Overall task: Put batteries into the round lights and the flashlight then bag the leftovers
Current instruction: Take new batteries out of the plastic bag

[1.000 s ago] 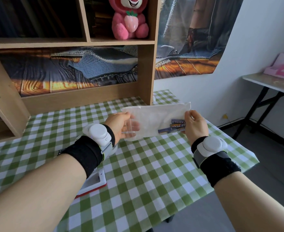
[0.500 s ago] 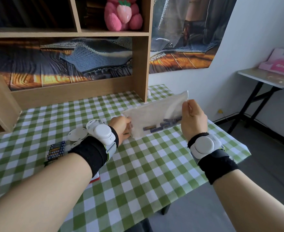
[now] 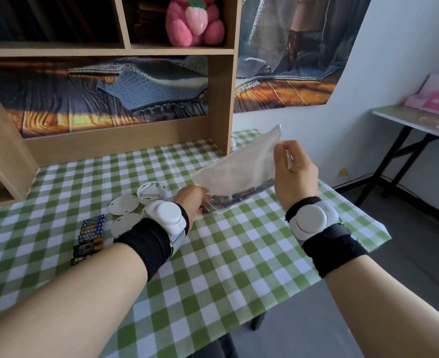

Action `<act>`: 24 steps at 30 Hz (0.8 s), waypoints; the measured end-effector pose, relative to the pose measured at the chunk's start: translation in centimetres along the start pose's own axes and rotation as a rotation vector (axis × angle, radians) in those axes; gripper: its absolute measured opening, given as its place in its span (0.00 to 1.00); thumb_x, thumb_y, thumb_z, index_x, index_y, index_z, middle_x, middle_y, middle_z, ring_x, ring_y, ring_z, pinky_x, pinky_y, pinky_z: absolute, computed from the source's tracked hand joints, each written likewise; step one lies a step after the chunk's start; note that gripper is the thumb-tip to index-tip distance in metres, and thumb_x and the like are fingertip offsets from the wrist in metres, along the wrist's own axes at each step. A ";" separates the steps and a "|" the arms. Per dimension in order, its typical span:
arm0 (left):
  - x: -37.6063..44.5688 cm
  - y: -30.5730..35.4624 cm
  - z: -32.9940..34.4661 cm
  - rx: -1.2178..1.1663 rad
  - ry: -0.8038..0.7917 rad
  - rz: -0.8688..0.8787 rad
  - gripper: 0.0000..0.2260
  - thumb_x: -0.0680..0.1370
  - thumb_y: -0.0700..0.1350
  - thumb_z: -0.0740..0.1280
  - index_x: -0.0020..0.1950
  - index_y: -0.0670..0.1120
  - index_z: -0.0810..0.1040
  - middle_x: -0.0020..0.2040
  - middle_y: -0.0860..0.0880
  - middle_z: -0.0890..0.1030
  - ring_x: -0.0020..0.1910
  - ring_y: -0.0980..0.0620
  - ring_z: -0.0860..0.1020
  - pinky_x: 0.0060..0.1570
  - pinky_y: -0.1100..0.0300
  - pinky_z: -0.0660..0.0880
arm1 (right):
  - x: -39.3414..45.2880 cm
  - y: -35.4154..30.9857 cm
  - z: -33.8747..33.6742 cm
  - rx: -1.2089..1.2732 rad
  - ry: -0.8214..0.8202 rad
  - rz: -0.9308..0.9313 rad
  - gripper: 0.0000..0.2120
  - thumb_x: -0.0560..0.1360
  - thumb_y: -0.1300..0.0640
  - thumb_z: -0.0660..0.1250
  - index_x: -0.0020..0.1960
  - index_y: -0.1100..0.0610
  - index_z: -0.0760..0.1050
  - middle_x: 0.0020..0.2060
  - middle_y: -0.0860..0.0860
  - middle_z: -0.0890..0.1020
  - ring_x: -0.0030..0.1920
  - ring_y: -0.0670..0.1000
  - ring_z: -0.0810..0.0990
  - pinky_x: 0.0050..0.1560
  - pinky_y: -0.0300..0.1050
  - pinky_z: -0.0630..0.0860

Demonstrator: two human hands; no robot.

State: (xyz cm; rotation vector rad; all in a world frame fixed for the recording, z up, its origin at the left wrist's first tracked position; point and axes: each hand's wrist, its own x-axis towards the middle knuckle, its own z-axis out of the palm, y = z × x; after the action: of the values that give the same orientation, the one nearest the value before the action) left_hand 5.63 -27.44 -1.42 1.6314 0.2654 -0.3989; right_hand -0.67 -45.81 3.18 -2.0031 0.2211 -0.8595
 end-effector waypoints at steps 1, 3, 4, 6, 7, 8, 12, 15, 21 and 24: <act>0.2 -0.2 -0.1 0.072 -0.016 0.036 0.10 0.79 0.30 0.59 0.48 0.41 0.77 0.53 0.40 0.79 0.44 0.49 0.77 0.53 0.54 0.75 | 0.1 -0.2 0.0 -0.002 0.000 -0.004 0.09 0.82 0.48 0.56 0.50 0.48 0.74 0.35 0.43 0.74 0.44 0.52 0.72 0.43 0.46 0.67; 0.1 -0.5 -0.2 0.212 0.007 0.109 0.17 0.78 0.28 0.58 0.64 0.39 0.76 0.64 0.40 0.77 0.57 0.44 0.77 0.60 0.53 0.74 | 0.3 -0.6 0.1 0.000 0.000 -0.008 0.08 0.82 0.48 0.57 0.48 0.46 0.73 0.34 0.43 0.74 0.45 0.52 0.72 0.43 0.45 0.66; -0.1 -0.7 -0.2 0.262 0.037 0.129 0.21 0.77 0.28 0.57 0.67 0.41 0.75 0.65 0.42 0.76 0.59 0.44 0.76 0.61 0.53 0.73 | 0.3 -0.8 0.0 -0.004 0.000 -0.011 0.08 0.82 0.48 0.57 0.47 0.45 0.72 0.34 0.42 0.74 0.45 0.52 0.72 0.43 0.45 0.65; -0.1 -1.1 -0.2 0.315 0.089 0.157 0.22 0.76 0.30 0.56 0.66 0.45 0.74 0.60 0.47 0.77 0.54 0.47 0.75 0.60 0.52 0.74 | 0.3 -1.0 -0.1 -0.015 0.003 -0.025 0.07 0.82 0.49 0.57 0.47 0.46 0.72 0.34 0.41 0.73 0.45 0.52 0.71 0.43 0.44 0.64; -0.2 -1.2 -0.1 0.330 0.089 0.165 0.21 0.76 0.31 0.57 0.65 0.46 0.74 0.57 0.48 0.77 0.52 0.48 0.74 0.59 0.52 0.75 | 0.3 -1.1 -0.1 -0.015 0.006 -0.029 0.07 0.82 0.49 0.58 0.47 0.46 0.72 0.34 0.41 0.74 0.45 0.52 0.71 0.43 0.44 0.64; -0.2 -1.3 -0.1 0.353 0.076 0.174 0.19 0.76 0.31 0.58 0.63 0.46 0.74 0.55 0.49 0.76 0.51 0.48 0.74 0.57 0.53 0.76 | 0.3 -1.2 -0.1 -0.015 0.008 -0.030 0.07 0.82 0.49 0.58 0.48 0.46 0.72 0.35 0.41 0.74 0.46 0.52 0.72 0.44 0.44 0.65; -0.3 -1.3 -0.1 0.385 0.074 0.183 0.16 0.74 0.31 0.63 0.59 0.46 0.73 0.55 0.48 0.77 0.52 0.46 0.76 0.52 0.55 0.75 | 0.5 -1.7 0.1 -0.024 0.009 -0.050 0.10 0.82 0.48 0.58 0.55 0.51 0.75 0.48 0.42 0.79 0.54 0.51 0.75 0.49 0.43 0.66; -0.2 -1.4 -0.2 0.386 0.065 0.193 0.22 0.72 0.31 0.66 0.65 0.43 0.71 0.59 0.46 0.79 0.57 0.43 0.78 0.58 0.49 0.77 | 0.8 -2.3 0.3 -0.036 0.007 -0.095 0.09 0.82 0.49 0.59 0.54 0.51 0.76 0.48 0.42 0.79 0.55 0.49 0.75 0.49 0.41 0.65; -0.1 -1.5 -0.6 0.317 -0.022 0.179 0.22 0.71 0.29 0.66 0.61 0.47 0.71 0.59 0.50 0.79 0.49 0.52 0.77 0.49 0.55 0.77 | 1.6 -2.9 0.4 -0.056 0.016 -0.141 0.08 0.81 0.49 0.61 0.51 0.50 0.77 0.46 0.44 0.79 0.54 0.51 0.75 0.49 0.41 0.66; 0.0 -1.7 -0.5 0.383 -0.031 0.211 0.22 0.71 0.28 0.67 0.60 0.46 0.72 0.59 0.52 0.79 0.53 0.49 0.79 0.50 0.53 0.77 | 1.7 -3.0 0.3 -0.059 0.008 -0.151 0.08 0.81 0.50 0.61 0.51 0.51 0.77 0.47 0.44 0.79 0.55 0.52 0.75 0.49 0.41 0.66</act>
State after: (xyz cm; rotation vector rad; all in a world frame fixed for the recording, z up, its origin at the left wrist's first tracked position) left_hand 5.01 -26.77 -2.94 2.0045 -0.0114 -0.3259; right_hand 0.26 -44.70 6.37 -2.0915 0.1019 -0.9662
